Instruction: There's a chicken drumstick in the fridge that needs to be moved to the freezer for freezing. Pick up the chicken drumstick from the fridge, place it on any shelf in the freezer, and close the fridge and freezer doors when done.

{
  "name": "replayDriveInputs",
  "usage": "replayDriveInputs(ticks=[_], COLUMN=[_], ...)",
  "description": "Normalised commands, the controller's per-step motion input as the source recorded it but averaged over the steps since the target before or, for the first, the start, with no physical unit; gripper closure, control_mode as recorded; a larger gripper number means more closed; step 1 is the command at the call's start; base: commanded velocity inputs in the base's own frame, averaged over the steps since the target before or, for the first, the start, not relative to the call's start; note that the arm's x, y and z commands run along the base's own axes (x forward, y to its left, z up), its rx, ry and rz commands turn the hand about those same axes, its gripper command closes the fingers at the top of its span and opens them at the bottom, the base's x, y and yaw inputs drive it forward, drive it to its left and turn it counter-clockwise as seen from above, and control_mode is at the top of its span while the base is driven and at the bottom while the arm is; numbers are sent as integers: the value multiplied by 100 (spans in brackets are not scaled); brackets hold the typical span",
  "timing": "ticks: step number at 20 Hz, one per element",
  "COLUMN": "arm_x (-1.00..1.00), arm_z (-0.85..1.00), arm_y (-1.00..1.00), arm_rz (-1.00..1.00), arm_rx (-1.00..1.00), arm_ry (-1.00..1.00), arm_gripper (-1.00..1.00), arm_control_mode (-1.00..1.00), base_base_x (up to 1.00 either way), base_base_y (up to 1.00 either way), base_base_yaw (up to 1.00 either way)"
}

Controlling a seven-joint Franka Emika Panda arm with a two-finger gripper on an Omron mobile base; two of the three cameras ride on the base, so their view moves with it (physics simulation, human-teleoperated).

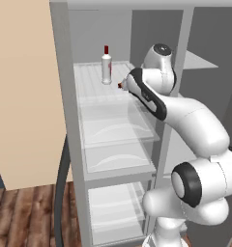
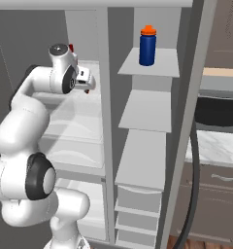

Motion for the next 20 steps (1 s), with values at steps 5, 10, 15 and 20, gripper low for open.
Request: replayDriveInputs(ticks=[5,10,15,20], arm_x=[29,31,38,28], arm_z=[-22,-9,-7,-1], arm_y=[0,-2,0,-4], arm_rz=[0,0,0,0], arm_rx=[0,0,0,0], arm_ry=[1,1,1,0], arm_gripper=[-100,-100,-100,-100], arm_control_mode=[-100,-100,-100,-100], base_base_x=[0,0,0,0], base_base_y=[0,0,0,0], base_base_yaw=[0,0,0,0])
